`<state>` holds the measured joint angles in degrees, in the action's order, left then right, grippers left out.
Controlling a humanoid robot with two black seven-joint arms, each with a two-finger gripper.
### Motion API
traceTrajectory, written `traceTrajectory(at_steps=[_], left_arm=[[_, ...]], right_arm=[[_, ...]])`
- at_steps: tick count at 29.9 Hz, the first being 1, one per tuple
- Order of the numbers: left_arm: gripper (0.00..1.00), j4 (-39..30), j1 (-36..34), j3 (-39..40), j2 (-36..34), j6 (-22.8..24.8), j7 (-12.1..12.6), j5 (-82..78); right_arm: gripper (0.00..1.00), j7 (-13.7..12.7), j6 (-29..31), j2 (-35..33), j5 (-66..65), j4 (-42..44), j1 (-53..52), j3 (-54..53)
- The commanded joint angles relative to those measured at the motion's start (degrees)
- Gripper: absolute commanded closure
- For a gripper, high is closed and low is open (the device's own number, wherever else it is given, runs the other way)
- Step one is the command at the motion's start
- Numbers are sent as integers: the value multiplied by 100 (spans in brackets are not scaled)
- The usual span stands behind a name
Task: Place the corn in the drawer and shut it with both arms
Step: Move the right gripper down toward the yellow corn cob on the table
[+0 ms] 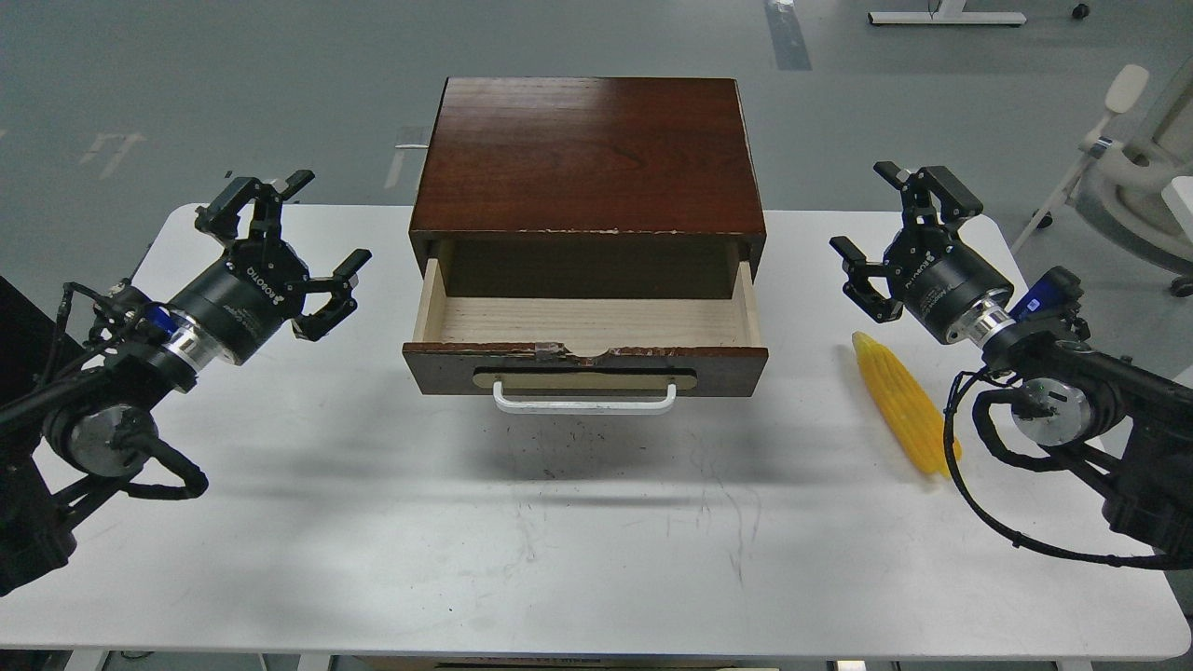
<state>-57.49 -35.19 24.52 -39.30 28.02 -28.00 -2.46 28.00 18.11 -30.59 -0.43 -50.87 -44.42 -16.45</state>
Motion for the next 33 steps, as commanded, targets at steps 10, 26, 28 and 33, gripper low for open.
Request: traceTrajectory(at_steps=[10, 26, 28, 33], left_arm=[[0, 1, 3, 255, -52, -2, 0, 0], [0, -96, -14, 264, -254, -2, 0, -53], [0, -157, -14, 264, -254, -2, 0, -53], [0, -272, -23, 308, -262, -2, 0, -44]], right_arm=[[1, 0, 34, -88, -18, -81, -31, 36], [0, 0, 26, -2267, -4893, -1092, -673, 185], [0, 0, -9, -2364, -5752, -1083, -664, 334], [0, 0, -290, -2373, -7031, -1031, -673, 985]])
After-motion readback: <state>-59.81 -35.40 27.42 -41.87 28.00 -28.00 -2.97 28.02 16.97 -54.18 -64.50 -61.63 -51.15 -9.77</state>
